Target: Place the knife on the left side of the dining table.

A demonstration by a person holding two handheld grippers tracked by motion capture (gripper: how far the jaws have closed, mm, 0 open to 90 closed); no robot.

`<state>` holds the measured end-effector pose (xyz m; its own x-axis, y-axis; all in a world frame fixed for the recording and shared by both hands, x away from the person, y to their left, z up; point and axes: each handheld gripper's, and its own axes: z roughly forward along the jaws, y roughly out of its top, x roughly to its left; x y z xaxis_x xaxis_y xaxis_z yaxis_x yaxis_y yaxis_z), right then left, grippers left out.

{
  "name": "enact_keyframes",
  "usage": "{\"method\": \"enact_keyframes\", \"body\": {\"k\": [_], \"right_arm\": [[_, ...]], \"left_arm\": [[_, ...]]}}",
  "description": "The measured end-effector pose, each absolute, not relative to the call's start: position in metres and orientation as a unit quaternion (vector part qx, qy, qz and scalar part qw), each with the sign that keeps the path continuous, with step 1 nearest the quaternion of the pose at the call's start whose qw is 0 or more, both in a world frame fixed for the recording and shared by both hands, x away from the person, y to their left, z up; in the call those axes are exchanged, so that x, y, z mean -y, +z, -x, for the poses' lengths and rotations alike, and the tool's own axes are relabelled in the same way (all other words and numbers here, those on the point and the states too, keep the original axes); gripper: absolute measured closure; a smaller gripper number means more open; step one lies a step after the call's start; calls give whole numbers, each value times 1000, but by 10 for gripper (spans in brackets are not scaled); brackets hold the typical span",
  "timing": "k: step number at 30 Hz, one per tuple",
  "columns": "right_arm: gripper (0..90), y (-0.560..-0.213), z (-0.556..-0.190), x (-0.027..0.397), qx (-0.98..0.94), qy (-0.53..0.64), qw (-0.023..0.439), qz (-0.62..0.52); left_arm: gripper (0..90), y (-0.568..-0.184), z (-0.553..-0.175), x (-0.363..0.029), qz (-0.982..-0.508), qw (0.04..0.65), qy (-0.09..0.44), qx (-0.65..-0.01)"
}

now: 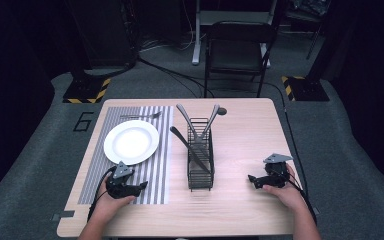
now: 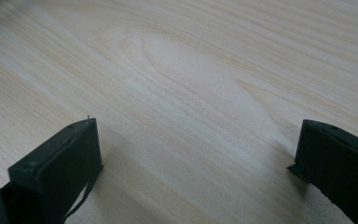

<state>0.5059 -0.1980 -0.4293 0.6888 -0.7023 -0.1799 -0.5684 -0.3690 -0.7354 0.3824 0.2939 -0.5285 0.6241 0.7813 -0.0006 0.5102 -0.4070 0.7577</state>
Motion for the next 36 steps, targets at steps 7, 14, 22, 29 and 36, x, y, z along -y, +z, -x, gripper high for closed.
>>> {"method": "enact_keyframes", "body": {"k": [7,14,22,29,36], "right_arm": [[0,-429,-506,198,-386,-82,408,823],[0,-429,-506,198,-386,-82,408,823],[0,-429,-506,198,-387,-82,409,823],[0,-429,-506,198,-387,-82,409,822],[0,-429,-506,198,-387,-82,409,823]], "left_arm": [[251,-527,-382,-295,-820,373,178,-395],[349,-524,-381,-294,-820,368,180,-400],[398,-507,-375,-289,-815,395,151,-396],[433,-491,-377,-274,-818,391,138,-400],[467,-479,-381,-265,-813,393,132,-408]]}}
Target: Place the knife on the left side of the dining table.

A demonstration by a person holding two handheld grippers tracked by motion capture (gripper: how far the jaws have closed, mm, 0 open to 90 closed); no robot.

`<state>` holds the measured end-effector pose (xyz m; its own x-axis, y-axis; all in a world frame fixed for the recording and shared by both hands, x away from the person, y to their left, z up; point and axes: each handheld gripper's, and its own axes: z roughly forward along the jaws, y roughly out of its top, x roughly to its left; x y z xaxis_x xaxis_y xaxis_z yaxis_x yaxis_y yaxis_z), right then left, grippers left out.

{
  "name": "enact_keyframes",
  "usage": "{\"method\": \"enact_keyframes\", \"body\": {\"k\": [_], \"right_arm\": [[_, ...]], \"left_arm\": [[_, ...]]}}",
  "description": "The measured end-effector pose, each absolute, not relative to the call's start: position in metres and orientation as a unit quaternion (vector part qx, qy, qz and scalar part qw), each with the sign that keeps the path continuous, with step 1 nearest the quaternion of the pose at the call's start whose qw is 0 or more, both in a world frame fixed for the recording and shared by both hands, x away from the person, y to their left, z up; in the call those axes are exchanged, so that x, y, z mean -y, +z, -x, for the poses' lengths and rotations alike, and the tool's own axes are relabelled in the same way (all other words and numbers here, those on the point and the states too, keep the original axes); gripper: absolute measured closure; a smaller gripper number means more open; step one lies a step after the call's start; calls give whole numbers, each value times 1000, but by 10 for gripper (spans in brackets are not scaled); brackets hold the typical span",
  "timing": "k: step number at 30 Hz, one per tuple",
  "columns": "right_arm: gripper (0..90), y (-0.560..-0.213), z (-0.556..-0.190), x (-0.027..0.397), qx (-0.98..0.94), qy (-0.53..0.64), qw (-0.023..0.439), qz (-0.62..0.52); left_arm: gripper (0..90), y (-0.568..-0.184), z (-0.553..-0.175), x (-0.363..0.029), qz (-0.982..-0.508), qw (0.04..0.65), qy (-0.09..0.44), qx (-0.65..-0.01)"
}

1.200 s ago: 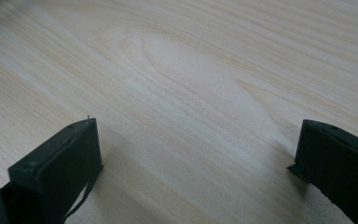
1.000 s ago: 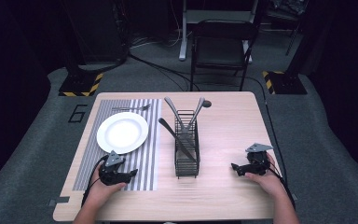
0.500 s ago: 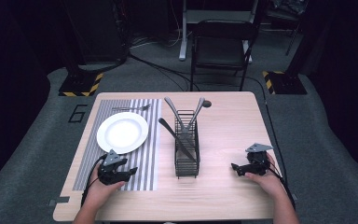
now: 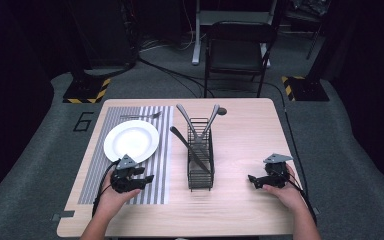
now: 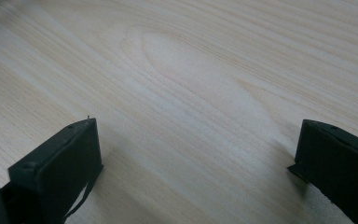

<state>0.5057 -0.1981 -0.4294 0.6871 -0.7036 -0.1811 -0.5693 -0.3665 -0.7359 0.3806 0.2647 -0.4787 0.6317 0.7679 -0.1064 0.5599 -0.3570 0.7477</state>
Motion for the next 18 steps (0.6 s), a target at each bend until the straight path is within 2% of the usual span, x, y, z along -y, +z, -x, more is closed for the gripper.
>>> {"method": "enact_keyframes", "body": {"k": [18], "right_arm": [[0,-429,-506,198,-387,-82,409,823]], "left_arm": [[527,-436,-392,-256,-796,414,124,-424]]}}
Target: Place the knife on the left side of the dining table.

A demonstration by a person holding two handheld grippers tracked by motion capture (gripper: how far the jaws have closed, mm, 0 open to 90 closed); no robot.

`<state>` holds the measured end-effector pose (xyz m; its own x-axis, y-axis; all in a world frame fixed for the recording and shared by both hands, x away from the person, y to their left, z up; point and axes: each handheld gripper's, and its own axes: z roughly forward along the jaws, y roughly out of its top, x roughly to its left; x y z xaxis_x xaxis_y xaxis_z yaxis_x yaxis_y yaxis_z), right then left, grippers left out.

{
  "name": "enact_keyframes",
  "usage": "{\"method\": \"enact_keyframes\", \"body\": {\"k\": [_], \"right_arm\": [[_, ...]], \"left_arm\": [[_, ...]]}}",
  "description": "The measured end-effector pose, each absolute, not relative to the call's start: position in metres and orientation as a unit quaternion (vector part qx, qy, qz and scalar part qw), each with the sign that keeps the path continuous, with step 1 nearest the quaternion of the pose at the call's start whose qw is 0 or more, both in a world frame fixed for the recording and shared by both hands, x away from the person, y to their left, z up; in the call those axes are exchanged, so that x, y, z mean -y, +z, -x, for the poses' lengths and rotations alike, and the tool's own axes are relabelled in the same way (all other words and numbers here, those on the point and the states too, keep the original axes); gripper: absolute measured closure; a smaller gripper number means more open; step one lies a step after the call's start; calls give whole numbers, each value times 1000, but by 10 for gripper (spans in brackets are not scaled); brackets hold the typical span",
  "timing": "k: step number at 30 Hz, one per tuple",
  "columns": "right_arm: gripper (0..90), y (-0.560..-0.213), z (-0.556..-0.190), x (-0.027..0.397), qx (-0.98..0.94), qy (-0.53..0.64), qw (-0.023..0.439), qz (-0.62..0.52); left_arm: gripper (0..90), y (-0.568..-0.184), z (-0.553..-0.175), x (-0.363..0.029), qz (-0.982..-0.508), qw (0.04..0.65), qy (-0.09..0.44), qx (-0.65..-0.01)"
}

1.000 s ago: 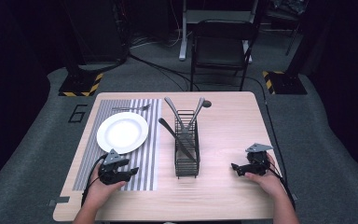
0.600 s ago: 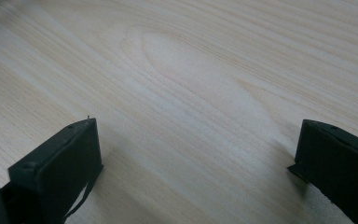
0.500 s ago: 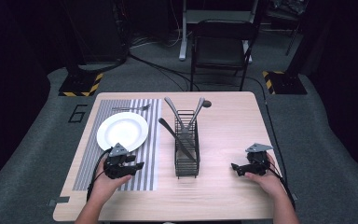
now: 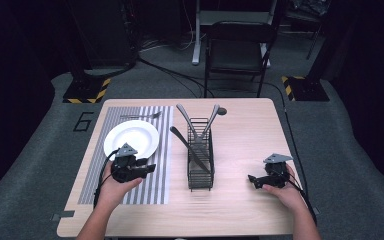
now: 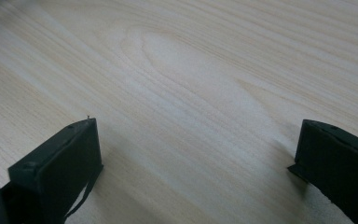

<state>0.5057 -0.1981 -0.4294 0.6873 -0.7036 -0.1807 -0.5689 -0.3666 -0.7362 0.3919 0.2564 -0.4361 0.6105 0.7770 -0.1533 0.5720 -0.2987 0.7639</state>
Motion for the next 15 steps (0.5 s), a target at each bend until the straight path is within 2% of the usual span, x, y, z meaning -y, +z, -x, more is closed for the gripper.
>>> {"method": "enact_keyframes", "body": {"k": [15], "right_arm": [[0,-429,-506,198,-387,-82,409,822]], "left_arm": [[537,-409,-403,-248,-792,418,126,-427]]}}
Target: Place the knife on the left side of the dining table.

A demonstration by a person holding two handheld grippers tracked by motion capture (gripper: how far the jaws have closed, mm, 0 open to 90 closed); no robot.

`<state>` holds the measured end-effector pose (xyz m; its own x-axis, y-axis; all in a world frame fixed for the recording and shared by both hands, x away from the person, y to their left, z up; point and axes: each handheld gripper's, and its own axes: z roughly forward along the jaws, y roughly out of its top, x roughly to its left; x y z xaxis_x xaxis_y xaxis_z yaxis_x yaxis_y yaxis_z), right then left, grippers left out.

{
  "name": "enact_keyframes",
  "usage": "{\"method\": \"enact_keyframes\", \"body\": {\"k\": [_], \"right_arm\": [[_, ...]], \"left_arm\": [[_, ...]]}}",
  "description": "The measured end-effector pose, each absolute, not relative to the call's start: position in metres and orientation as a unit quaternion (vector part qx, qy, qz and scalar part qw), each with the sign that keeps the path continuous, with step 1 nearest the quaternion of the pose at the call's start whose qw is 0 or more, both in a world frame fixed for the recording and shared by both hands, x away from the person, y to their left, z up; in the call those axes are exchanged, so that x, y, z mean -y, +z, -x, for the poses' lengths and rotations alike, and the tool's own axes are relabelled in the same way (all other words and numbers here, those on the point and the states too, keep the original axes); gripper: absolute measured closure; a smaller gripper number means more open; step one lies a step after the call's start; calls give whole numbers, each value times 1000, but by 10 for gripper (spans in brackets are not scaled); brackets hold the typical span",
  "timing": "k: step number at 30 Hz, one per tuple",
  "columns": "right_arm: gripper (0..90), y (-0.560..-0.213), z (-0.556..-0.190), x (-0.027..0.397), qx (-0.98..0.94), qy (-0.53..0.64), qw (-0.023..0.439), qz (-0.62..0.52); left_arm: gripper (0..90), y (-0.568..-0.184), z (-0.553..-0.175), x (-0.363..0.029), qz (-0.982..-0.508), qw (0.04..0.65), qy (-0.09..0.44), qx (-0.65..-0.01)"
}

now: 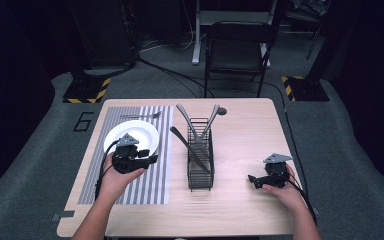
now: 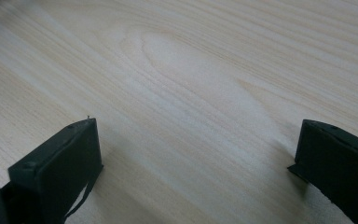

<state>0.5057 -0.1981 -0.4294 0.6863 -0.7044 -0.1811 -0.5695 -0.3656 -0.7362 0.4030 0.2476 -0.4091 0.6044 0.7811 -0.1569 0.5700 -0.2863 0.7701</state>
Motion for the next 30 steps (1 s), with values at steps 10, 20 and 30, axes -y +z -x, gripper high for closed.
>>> {"method": "enact_keyframes", "body": {"k": [10,20,30], "right_arm": [[0,-429,-506,198,-387,-82,409,822],[0,-429,-506,198,-387,-82,409,822],[0,-429,-506,198,-387,-82,409,822]], "left_arm": [[538,-391,-409,-240,-785,430,129,-427],[549,-372,-415,-230,-781,441,130,-422],[557,-362,-420,-220,-779,449,122,-421]]}}
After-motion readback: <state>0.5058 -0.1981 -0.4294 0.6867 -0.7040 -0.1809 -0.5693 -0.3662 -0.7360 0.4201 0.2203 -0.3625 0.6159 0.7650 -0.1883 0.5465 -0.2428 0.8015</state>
